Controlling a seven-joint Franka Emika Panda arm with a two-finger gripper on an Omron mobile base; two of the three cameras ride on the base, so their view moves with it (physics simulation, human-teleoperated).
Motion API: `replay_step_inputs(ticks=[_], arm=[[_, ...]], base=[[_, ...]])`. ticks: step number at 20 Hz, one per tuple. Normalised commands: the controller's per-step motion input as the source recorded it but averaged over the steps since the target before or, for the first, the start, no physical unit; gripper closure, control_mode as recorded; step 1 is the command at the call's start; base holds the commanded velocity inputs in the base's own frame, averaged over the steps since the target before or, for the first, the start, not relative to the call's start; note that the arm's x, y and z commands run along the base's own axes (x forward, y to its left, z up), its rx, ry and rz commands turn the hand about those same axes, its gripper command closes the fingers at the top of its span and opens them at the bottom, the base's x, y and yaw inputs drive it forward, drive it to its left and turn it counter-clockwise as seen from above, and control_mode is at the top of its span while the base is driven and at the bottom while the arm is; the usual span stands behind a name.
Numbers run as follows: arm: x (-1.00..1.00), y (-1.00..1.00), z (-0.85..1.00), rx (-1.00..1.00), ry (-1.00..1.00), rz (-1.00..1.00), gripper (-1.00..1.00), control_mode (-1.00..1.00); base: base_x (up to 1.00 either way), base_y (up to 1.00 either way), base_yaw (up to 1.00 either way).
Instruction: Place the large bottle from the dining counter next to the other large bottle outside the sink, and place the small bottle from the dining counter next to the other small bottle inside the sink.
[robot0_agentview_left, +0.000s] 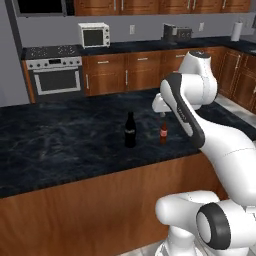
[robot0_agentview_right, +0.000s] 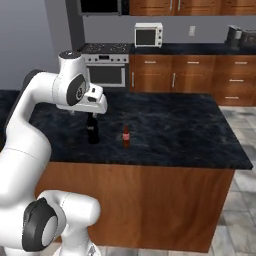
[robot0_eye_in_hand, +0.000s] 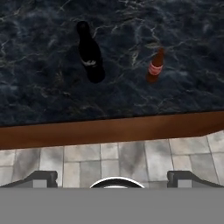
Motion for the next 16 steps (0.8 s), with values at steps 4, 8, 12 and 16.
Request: replay_step_inputs(ticks=[4,8,12,16], arm=[[0.0,0.0,0.0,0.0,0.0,0.0,-1.0,1.0],[0.0,0.0,0.0,0.0,0.0,0.0,-1.0,1.0],[0.0,0.0,0.0,0.0,0.0,0.0,-1.0,1.0],[0.0,0.0,0.0,0.0,0.0,0.0,-1.0,1.0]], base=[[0.38,0.26,0.0],[0.4,0.19,0.0],[0.4,0.19,0.0],[0.37,0.16,0.0]])
